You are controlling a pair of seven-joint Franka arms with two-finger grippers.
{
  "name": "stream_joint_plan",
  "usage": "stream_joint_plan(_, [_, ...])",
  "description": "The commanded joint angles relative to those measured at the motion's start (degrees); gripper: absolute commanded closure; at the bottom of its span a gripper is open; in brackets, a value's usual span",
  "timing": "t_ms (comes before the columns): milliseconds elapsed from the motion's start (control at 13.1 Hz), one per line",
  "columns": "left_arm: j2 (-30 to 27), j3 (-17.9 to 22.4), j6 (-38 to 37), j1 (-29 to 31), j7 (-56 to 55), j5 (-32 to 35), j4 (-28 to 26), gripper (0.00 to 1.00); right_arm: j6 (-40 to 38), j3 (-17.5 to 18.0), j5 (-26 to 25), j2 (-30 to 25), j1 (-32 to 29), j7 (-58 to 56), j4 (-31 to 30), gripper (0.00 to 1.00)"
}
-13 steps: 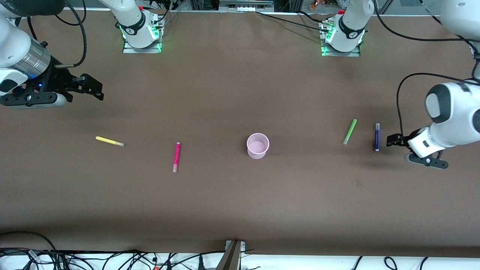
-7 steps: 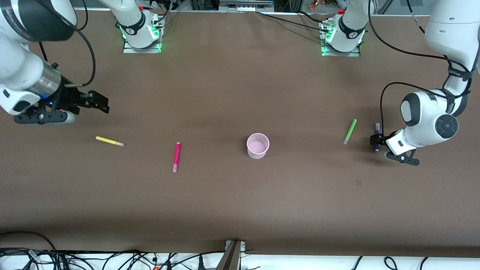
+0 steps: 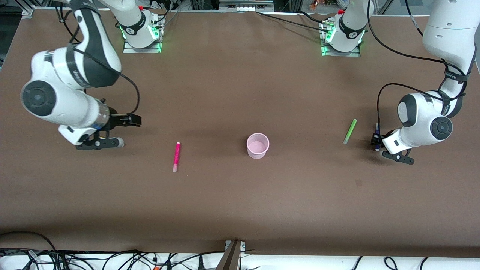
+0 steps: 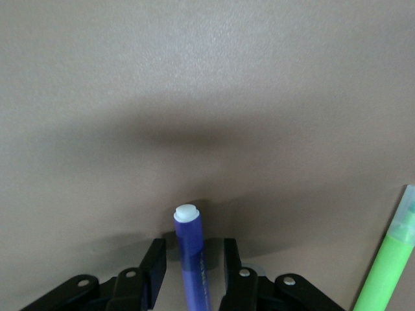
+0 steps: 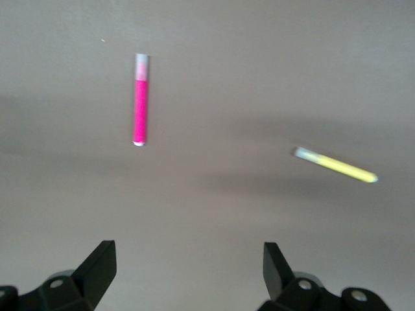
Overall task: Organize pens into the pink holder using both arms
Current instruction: 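Lift the blue pen with the left gripper while the right gripper grasps the marker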
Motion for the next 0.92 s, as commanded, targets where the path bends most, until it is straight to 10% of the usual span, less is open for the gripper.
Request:
stream_joint_plan(0, [0.5, -0.6, 0.6, 0.7, 1.2, -0.2, 0.2, 0.59, 5.5, -0.1, 1.5, 5.3, 3.2, 4.9, 0.0, 0.0])
stream_joint_plan(230, [0.9, -0.6, 1.2, 0.6, 1.2, -0.2, 0.6, 0.98, 13.5, -0.1, 1.5, 12.6, 5.9, 11.5, -0.1, 0.0])
stream_joint_plan(842, [-3.9, -2.6, -10.8, -0.1, 2.7, 0.5, 8.3, 1.0, 22.2, -0.1, 5.0, 19.4, 6.5, 13.3, -2.7, 0.14])
